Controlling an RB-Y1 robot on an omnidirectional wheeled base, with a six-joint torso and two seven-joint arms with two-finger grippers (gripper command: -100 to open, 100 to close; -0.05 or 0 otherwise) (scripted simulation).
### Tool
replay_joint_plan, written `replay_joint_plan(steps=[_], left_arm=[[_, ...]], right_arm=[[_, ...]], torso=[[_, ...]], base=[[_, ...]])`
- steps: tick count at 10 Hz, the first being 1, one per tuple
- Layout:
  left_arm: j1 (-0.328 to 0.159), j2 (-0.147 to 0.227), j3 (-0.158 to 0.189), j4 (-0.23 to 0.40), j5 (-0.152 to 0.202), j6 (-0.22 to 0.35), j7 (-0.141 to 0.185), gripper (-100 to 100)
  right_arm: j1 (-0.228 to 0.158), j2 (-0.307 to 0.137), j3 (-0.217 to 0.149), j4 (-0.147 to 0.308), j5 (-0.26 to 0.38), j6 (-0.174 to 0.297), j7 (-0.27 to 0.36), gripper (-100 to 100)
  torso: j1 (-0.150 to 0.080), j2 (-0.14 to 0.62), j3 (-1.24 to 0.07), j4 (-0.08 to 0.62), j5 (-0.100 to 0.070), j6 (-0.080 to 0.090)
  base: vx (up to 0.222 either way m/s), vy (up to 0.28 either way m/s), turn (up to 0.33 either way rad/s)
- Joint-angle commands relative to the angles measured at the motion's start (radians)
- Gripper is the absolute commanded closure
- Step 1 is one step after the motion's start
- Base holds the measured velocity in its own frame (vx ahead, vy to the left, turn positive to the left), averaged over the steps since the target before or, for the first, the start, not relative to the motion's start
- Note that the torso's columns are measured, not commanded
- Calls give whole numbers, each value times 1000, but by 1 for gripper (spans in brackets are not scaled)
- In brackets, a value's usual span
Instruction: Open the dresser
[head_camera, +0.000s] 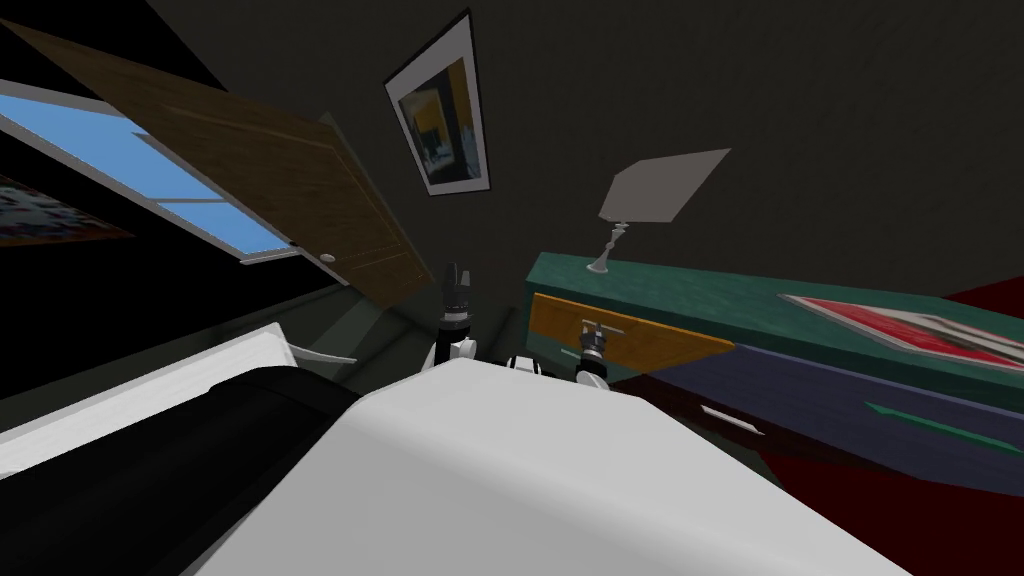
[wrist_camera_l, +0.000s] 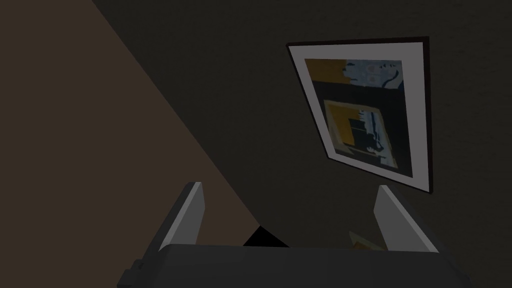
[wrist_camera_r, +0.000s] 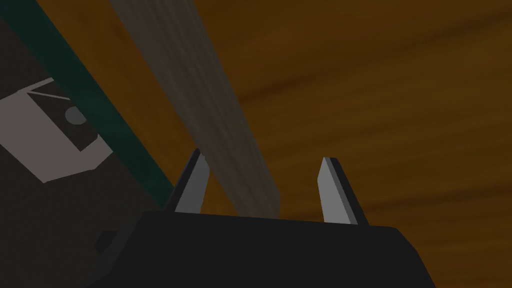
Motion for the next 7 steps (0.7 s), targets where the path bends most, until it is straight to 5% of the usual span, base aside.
replay_joint_plan(steps=[1, 2, 3, 7], left_arm=[[0, 0, 0, 0, 0, 0, 0, 0], [0, 0, 0, 0, 0, 0, 0, 0], [0, 0, 0, 0, 0, 0, 0, 0], [0, 0, 0, 0, 0, 0, 0, 0]], right_arm=[[49, 2, -7, -9, 1, 36, -9, 100], [68, 2, -10, -17, 2, 49, -9, 100], [42, -2, -18, -12, 4, 53, -7, 100], [37, -16, -30, -25, -36, -8, 21, 100]], torso=[[-2, -4, -2, -5, -5, -2], [-2, -9, -5, -7, -6, -3], [-2, -14, -7, -9, -7, -4], [-3, -5, -2, -6, -5, -1]], base=[[-48, -11, 170], [-57, 0, 184], [-38, -2, 22], [-131, 60, -42]])
